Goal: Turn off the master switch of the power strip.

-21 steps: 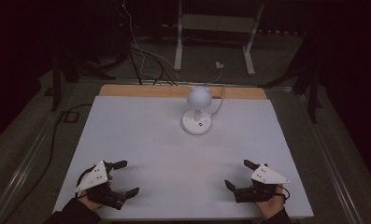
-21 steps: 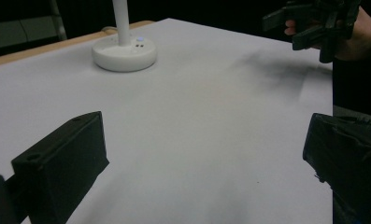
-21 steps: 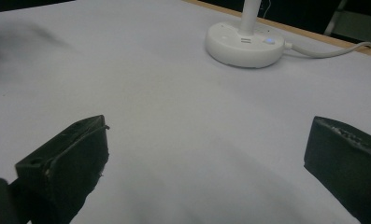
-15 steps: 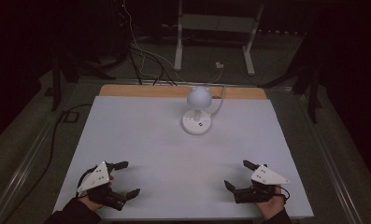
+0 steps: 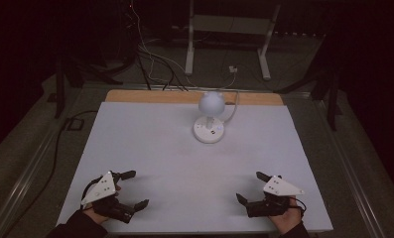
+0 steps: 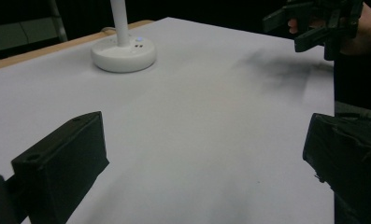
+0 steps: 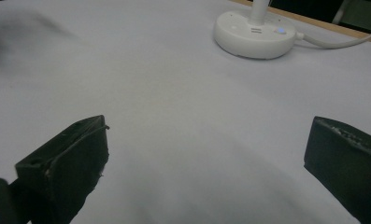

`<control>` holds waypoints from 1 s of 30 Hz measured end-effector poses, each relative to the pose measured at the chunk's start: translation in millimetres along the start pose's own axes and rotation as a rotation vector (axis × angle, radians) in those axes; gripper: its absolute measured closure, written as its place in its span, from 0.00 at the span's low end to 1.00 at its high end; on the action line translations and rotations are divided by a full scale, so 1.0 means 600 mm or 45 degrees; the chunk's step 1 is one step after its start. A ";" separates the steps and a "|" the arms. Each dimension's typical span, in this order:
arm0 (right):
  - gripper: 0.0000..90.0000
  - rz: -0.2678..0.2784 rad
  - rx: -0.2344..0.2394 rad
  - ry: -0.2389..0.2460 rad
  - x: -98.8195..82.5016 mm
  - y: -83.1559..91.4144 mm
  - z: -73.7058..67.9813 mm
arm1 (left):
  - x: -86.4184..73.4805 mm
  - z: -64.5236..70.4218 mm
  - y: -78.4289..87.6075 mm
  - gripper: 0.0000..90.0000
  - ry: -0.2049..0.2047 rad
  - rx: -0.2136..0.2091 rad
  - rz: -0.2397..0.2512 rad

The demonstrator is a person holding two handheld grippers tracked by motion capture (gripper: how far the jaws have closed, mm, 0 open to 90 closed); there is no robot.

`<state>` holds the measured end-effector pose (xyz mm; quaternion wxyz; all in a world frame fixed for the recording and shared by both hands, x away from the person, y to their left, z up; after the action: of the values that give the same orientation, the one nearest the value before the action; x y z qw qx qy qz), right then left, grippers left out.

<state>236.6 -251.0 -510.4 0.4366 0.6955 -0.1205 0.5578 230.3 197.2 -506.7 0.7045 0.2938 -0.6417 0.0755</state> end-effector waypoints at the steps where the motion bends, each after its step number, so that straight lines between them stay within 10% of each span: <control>1: 0.00 0.003 0.001 -0.002 0.001 0.000 -0.001 | 0.000 0.000 0.000 0.00 -0.001 0.000 -0.001; 30: 0.00 -0.029 0.054 -0.035 0.034 0.000 -0.027 | 0.000 -0.001 -0.002 0.00 0.010 -0.005 0.000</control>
<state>233.0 -232.5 -492.7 0.4262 0.7136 -0.1068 0.5456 231.4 196.8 -507.0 0.7075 0.2922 -0.6390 0.0755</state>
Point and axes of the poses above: each handheld gripper's, and its own axes: y roughly backward along the jaws, x roughly out of its top, z roughly to its right, the point moved 2 cm from there along -y, roughly forward along the jaws, and after that the axes turned 2 degrees about -y, right-handed, at the moved point
